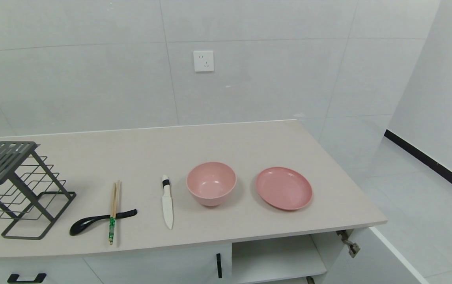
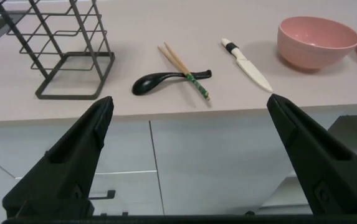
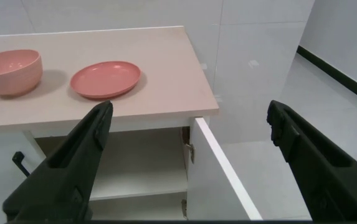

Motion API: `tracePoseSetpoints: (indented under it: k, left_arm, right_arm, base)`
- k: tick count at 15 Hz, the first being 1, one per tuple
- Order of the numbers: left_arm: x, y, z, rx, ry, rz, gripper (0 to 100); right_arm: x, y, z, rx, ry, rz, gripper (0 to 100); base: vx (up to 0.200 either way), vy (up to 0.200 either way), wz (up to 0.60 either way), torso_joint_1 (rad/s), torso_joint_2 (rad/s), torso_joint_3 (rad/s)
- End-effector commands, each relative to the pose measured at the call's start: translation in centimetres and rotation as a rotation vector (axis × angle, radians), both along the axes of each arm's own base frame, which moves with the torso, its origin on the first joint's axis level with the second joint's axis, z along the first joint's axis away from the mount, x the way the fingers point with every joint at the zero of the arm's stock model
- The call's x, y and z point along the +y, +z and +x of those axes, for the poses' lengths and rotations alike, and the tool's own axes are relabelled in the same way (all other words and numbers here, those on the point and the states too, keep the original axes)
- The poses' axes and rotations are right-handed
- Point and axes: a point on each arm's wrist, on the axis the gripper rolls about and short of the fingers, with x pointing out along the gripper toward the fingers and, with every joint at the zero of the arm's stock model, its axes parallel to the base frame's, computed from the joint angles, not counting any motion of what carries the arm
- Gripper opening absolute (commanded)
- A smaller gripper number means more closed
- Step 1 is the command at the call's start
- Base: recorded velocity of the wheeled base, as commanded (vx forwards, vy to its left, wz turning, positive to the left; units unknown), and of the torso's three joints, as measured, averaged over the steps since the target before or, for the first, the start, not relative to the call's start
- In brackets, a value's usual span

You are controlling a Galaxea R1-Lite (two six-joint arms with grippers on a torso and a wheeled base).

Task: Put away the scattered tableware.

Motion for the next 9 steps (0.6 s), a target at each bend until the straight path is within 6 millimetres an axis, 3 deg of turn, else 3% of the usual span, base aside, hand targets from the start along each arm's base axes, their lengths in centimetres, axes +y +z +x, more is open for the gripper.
tracePoseSetpoints:
  k: [1,9]
  left_arm:
    - [0.0,0.0,0.01,0.001,0.001,0.0,100]
    - [0.0,0.0,0.01,0.001,0.001,0.0,100]
  right_arm:
    - [0.0,-0.05,0.01,0.001,0.001,0.0,100]
    - [0.0,0.0,0.0,0.0,0.001,-0.002,100]
  base:
    - [0.0,0.0,0.0,0.0,0.0,0.0]
    - [0.0,0.0,0.0,0.014,0.0,0.014]
